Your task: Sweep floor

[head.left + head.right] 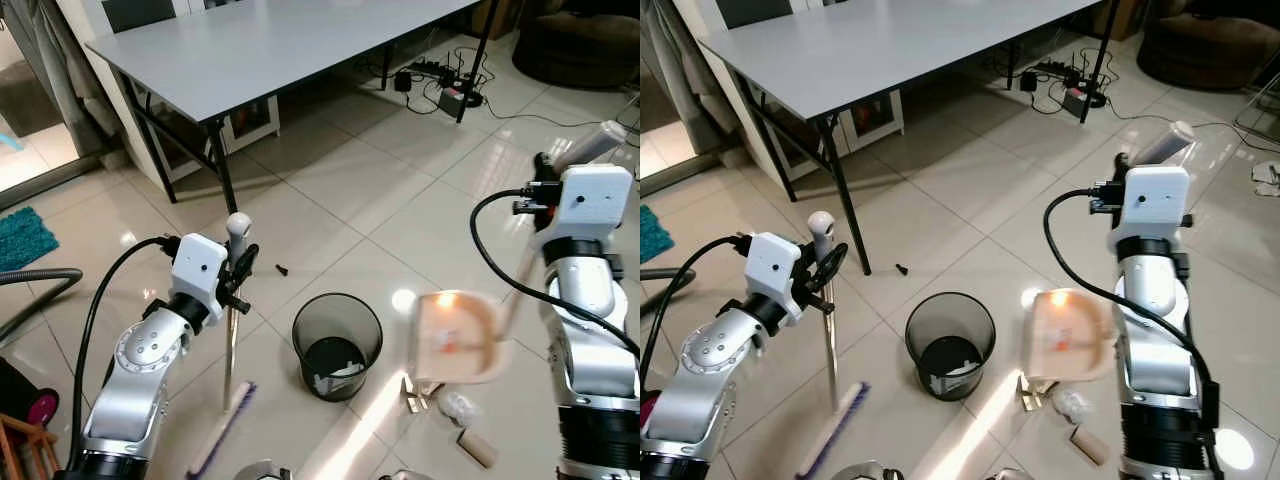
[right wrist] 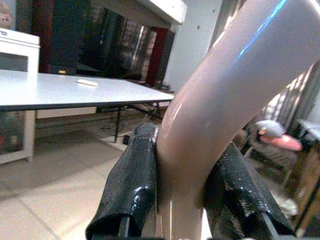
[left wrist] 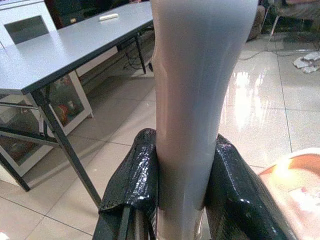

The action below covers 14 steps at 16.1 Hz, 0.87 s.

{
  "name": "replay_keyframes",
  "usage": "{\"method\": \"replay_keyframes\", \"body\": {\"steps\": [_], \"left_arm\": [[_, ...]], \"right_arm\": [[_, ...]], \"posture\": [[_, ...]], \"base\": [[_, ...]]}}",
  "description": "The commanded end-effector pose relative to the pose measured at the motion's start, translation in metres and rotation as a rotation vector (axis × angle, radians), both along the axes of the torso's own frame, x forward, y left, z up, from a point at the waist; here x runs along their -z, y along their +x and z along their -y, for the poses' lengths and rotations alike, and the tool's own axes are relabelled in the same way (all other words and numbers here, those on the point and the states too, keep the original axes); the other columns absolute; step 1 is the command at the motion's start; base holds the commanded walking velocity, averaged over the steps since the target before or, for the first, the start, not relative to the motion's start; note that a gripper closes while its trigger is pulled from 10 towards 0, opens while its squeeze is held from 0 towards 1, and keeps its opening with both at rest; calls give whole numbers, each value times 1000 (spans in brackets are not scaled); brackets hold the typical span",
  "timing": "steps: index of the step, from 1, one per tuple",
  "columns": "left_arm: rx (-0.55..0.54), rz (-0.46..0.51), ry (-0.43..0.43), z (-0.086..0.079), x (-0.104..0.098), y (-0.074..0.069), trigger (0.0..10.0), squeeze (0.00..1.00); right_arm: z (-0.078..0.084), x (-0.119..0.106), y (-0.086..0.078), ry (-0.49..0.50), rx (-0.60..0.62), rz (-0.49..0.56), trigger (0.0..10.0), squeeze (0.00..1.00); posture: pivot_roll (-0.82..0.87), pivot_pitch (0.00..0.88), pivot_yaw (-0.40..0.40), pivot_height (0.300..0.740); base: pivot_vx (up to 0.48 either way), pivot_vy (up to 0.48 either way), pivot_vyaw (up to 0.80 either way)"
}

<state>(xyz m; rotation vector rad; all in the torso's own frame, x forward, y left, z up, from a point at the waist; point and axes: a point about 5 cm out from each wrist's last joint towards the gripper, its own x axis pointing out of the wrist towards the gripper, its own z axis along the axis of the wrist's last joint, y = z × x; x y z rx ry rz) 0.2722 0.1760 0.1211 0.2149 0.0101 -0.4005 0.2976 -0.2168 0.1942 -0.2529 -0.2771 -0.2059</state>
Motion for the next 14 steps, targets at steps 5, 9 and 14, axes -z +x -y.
{"method": "replay_keyframes", "body": {"steps": [5,9,14], "left_arm": [[48,27,13,4,-7,-4,10000,0],[81,0,17,4,-4,-9,10000,0],[92,-23,23,-1,-2,-18,10000,0]], "right_arm": [[0,-5,-3,-4,-3,29,10000,0],[-6,7,-7,63,-15,-3,10000,0],[-8,12,-7,67,-27,-23,10000,0]], "posture": [[45,66,49,740],[47,69,50,740],[46,76,44,740]], "base": [[0,-346,0],[0,-347,0],[0,-347,0]]}}
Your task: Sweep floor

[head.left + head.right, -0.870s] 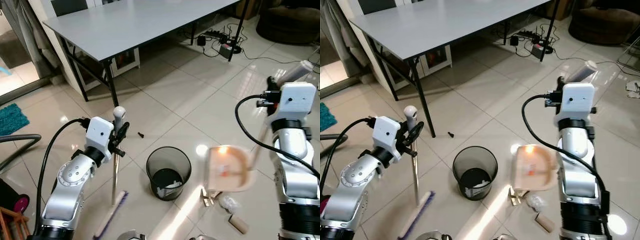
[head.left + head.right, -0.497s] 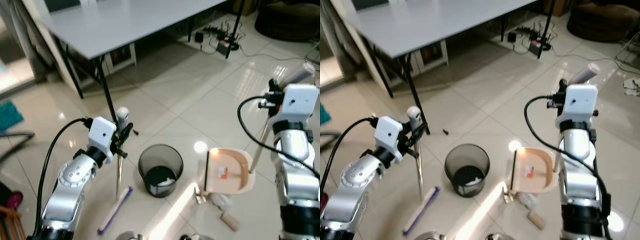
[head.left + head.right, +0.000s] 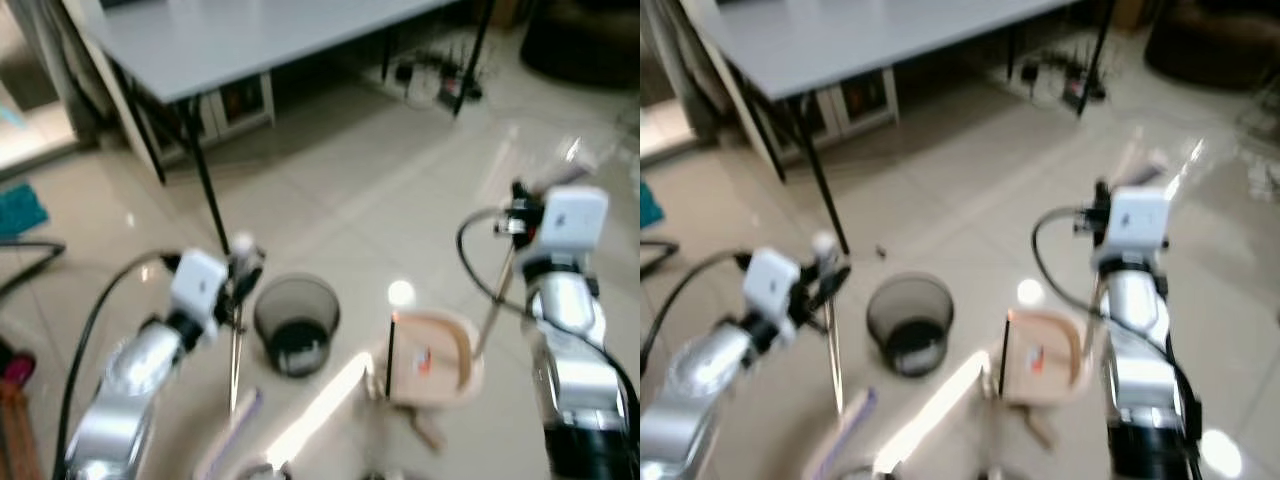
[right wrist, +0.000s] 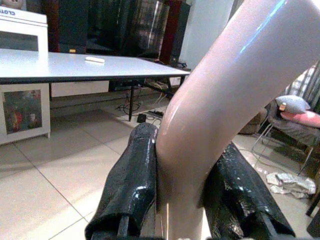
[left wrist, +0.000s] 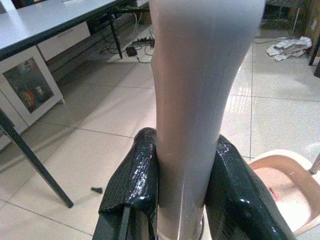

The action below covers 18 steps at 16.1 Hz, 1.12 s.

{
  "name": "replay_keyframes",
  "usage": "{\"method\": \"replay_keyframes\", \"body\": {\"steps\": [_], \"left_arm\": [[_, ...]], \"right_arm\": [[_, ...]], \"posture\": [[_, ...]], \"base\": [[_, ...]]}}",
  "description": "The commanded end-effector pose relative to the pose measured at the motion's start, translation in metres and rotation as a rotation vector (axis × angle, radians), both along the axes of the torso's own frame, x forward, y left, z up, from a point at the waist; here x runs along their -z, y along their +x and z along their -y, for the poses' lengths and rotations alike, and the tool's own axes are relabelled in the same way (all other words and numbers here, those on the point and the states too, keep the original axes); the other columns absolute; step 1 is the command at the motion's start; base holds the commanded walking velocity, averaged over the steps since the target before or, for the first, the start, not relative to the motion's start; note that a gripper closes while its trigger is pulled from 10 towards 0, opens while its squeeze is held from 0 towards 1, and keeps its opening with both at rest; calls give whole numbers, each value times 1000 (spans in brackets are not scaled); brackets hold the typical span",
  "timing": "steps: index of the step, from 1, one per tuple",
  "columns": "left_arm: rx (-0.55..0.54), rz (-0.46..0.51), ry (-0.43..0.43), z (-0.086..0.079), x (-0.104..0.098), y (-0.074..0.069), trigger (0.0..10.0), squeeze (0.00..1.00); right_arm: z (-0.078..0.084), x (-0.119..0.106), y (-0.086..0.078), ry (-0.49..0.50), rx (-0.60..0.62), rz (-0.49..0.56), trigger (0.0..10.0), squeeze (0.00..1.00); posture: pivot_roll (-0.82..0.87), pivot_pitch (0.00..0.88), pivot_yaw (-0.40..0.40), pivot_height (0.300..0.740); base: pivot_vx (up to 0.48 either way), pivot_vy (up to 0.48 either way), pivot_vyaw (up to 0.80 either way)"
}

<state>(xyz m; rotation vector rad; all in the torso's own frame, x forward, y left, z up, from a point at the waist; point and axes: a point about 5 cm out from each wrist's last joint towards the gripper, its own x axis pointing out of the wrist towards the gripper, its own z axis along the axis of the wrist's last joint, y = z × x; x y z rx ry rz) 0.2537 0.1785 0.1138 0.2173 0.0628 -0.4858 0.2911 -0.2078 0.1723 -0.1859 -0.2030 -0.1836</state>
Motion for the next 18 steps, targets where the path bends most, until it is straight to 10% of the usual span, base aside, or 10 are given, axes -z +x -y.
{"method": "replay_keyframes", "body": {"steps": [1,18], "left_arm": [[14,38,3,3,-9,1,10000,0],[-175,123,-73,23,-11,46,10000,0]], "right_arm": [[1,-9,-1,4,0,43,10000,0],[-39,21,0,55,-205,-79,10000,0]], "posture": [[41,76,45,740],[36,70,37,740]], "base": [[0,-349,0],[0,-344,94]]}}
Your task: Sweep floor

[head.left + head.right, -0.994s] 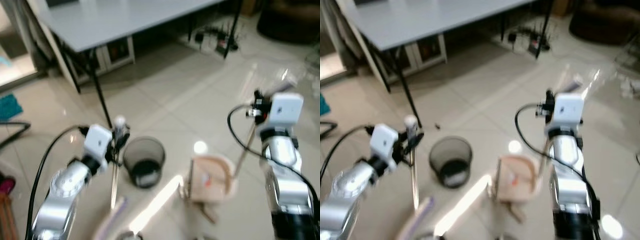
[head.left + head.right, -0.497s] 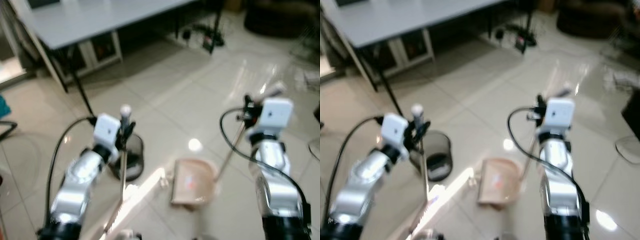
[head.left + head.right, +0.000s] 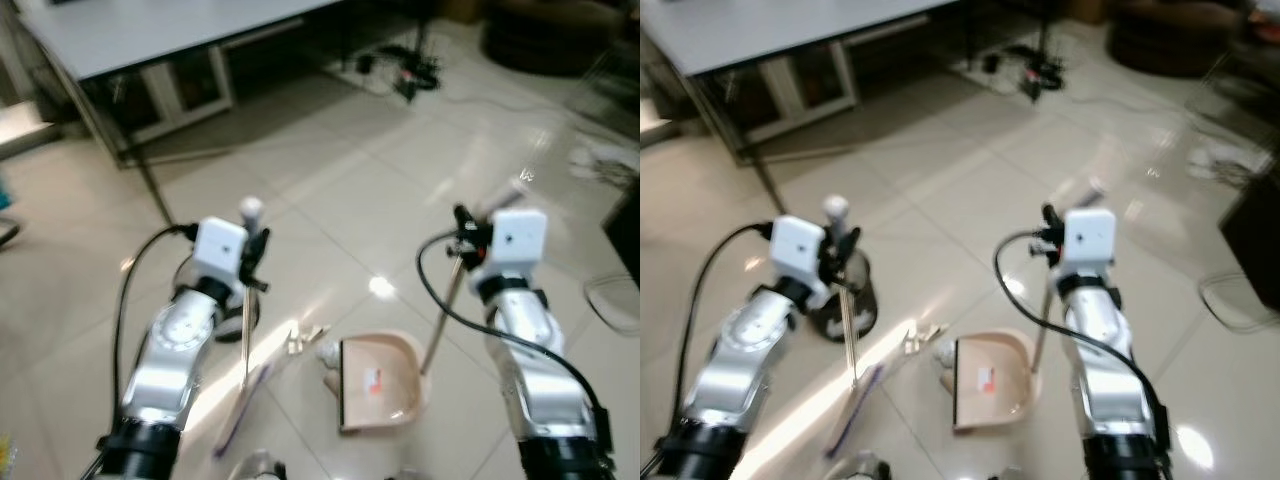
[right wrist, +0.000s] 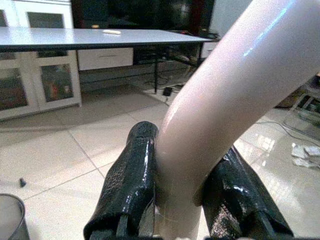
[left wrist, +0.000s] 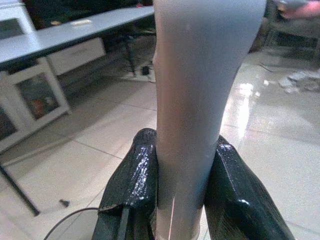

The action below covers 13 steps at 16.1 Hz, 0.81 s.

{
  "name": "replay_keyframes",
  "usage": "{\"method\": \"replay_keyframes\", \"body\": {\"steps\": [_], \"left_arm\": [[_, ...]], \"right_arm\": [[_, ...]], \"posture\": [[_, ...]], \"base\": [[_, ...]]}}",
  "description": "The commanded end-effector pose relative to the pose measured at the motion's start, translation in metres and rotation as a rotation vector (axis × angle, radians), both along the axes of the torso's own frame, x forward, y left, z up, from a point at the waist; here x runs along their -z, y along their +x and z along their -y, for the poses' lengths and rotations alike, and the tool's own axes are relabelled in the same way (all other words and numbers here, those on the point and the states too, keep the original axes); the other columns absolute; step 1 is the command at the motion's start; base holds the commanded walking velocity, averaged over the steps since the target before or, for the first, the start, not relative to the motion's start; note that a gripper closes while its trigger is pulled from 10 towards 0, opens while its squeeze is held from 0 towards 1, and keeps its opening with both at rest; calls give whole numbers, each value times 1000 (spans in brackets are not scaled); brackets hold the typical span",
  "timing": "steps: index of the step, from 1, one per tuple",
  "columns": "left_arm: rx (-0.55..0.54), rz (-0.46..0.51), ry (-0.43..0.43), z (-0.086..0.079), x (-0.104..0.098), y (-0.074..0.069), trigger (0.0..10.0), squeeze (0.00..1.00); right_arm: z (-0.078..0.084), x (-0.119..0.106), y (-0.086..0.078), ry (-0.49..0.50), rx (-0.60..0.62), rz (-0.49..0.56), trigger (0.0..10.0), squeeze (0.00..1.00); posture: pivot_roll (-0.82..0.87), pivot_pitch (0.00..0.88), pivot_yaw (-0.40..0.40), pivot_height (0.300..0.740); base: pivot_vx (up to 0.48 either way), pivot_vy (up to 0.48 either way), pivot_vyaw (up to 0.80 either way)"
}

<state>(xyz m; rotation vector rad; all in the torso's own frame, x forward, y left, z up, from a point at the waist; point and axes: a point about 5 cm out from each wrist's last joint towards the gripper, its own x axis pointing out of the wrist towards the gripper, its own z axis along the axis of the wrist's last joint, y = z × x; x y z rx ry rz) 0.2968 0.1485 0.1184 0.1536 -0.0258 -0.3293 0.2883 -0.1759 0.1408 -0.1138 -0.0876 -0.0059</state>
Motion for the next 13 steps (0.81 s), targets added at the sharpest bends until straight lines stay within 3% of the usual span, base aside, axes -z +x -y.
{"method": "replay_keyframes", "body": {"steps": [1,5,13], "left_arm": [[-31,36,10,-7,-6,3,10000,0],[-48,35,-3,-6,-3,3,10000,0],[-48,48,-2,-5,-6,6,10000,0]], "right_arm": [[-9,-10,3,-7,-48,50,10000,0],[-15,-12,5,-6,-80,57,10000,0],[-9,-6,2,6,-51,45,10000,0]], "posture": [[38,66,36,740],[27,47,43,740],[23,65,55,740]], "base": [[0,-330,800],[0,-322,800],[0,-322,800]]}}
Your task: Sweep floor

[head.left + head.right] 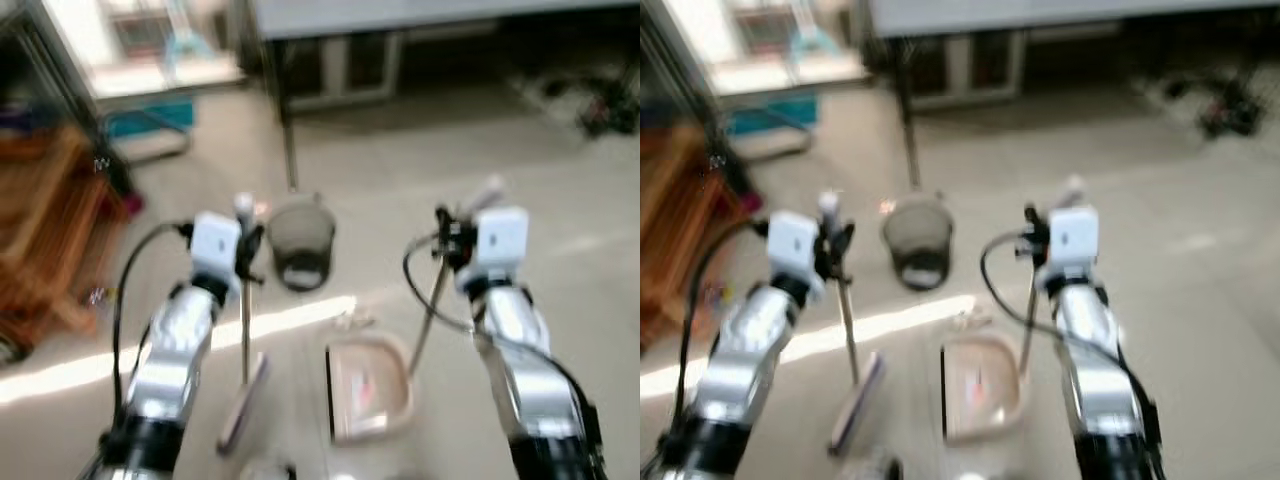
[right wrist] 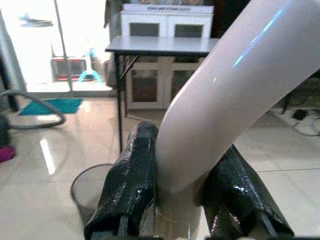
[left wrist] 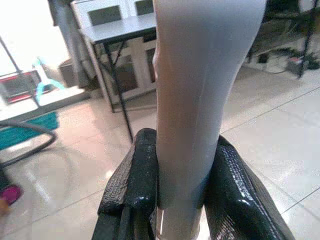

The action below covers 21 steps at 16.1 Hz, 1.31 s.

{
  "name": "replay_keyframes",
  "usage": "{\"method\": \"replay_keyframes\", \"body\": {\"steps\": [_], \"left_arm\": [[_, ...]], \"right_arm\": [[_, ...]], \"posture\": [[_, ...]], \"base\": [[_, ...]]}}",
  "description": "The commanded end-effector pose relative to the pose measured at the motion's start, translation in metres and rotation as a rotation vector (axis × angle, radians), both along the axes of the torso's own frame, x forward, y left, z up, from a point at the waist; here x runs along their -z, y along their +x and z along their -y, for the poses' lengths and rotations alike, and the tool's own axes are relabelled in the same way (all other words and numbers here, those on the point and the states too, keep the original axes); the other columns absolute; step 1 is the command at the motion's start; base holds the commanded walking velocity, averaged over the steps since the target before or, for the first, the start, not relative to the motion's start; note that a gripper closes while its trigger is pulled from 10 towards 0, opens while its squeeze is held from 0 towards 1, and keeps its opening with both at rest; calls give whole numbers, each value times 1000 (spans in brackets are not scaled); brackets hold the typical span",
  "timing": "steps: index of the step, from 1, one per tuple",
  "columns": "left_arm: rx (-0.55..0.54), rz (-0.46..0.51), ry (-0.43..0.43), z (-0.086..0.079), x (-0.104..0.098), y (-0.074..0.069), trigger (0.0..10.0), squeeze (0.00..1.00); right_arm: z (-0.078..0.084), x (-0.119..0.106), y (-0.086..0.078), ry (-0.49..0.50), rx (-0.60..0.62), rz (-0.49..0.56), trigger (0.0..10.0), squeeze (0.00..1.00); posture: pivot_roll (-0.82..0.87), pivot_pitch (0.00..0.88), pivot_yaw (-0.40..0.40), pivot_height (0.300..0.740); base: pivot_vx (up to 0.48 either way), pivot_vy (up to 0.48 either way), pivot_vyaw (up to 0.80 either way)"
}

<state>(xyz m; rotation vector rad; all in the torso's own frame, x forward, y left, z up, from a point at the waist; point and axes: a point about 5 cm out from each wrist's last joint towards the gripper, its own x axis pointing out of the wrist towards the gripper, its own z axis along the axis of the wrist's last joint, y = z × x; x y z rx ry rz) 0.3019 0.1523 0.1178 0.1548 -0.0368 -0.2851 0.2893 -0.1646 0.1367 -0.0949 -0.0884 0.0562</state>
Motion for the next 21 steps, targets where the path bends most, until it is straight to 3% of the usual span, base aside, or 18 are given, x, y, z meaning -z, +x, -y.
{"method": "replay_keyframes", "body": {"steps": [1,4,7,11,14,21], "left_arm": [[-5,35,3,-2,-7,1,10000,0],[-24,14,-20,-3,-6,1,10000,0],[-30,65,-13,-4,-17,2,10000,0],[-23,112,-31,-1,-23,-2,10000,0],[-14,109,-28,0,-24,-3,10000,0],[0,104,-20,-3,-27,0,10000,0]], "right_arm": [[3,-9,0,-22,18,46,10000,0],[12,-7,-2,12,93,35,10000,0],[22,-6,-1,-5,147,26,10000,0],[31,1,-8,61,212,2,10000,0],[32,1,-9,69,222,3,10000,0],[18,9,-9,96,189,-18,10000,0]], "posture": [[22,71,55,740],[18,68,54,740],[14,82,51,740],[21,75,51,740],[37,70,61,740],[77,84,52,740]], "base": [[0,-322,600],[0,-96,0],[0,0,0],[0,0,-142],[0,0,-800],[250,0,0]]}}
